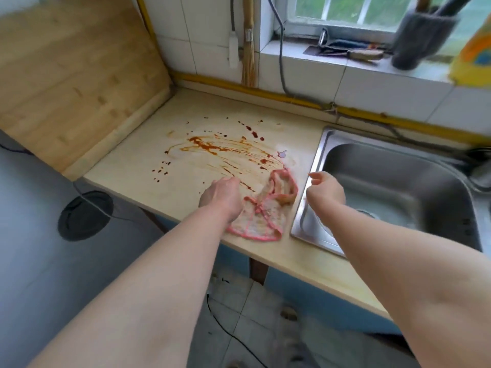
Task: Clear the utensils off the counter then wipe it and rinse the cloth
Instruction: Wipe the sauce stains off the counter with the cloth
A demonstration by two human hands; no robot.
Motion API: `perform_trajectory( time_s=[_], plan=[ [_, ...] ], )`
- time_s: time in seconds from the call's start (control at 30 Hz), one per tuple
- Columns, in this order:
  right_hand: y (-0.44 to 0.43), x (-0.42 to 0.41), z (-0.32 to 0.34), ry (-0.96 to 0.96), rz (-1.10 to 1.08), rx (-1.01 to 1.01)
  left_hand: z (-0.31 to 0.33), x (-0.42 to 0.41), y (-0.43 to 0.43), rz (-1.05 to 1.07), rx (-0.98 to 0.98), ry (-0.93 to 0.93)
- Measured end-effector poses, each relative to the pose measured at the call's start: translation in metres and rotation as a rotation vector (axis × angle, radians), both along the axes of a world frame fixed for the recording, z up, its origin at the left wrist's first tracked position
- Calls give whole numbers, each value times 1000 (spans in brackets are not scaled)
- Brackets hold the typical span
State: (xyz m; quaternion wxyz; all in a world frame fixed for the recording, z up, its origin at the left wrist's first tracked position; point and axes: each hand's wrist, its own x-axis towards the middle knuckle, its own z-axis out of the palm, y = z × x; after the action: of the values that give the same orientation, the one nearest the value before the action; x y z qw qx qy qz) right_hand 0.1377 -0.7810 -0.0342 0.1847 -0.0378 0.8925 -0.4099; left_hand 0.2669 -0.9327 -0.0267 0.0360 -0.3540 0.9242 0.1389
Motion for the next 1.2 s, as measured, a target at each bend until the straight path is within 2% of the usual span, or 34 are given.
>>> perform_trajectory(
  time_s=[0.1,0.2,0.33,0.4,0.57,0.8,1.03,1.2],
  plan=[
    [20,-13,-14,67,-1,163,-18,-30,23,-195,131,-131],
    [18,-25,-22,102,90,170,-41,-48,39,-326,174,-252],
    [5,-56,-24,181,185,174,-61,-73,44,-643,18,-199],
    [-2,-74,-25,216,182,187,-66,-94,37,-694,-40,-177],
    [-28,-119,-32,299,218,167,-75,-149,20,-594,-172,-130],
    [-67,-162,-53,414,332,246,-79,-204,-9,-315,-176,-117],
    [-84,-155,-56,511,538,326,-82,-196,-42,-114,-158,-109],
    [-90,-139,-49,423,567,391,-83,-162,-78,15,-149,-115]
  ],
)
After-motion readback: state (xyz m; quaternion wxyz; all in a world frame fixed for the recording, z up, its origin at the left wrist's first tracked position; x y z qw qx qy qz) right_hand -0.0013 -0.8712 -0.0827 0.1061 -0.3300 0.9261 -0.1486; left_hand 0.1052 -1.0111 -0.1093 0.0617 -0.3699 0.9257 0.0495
